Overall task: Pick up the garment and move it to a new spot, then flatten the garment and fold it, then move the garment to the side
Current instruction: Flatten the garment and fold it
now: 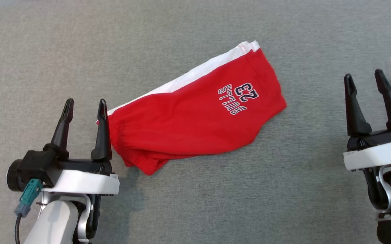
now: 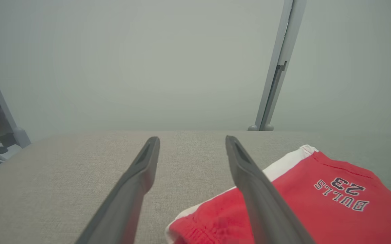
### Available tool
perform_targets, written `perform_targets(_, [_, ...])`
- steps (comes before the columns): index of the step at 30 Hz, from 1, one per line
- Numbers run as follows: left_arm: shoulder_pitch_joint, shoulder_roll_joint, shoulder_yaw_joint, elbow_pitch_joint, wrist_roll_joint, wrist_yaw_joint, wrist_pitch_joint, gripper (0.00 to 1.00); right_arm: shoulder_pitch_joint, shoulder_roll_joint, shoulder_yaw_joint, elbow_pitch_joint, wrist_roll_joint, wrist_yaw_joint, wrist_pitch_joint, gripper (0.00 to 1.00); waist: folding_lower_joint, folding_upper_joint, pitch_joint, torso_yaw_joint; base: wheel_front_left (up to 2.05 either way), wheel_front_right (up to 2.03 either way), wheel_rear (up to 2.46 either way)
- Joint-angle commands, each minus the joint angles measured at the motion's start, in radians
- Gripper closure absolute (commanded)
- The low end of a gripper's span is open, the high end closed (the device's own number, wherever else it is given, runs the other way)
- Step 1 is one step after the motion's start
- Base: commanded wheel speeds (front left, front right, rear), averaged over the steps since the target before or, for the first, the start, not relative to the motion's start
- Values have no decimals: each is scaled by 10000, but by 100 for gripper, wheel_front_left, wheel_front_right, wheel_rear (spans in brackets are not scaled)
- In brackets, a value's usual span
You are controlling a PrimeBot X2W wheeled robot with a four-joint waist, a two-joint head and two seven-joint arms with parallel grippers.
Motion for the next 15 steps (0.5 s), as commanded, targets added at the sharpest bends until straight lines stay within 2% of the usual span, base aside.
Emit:
perform_targets(1, [51,59,22,-23,36,47,24,0,117,10,-65,-78,-46,-3,76,0,0,0,-156,-175,0,0,0])
perform_targets(15, [85,200,-49,-82,-46,99,194,0,603,316,-320,-606,-157,-3,419,0,0,0,-220,-249,0,0,0])
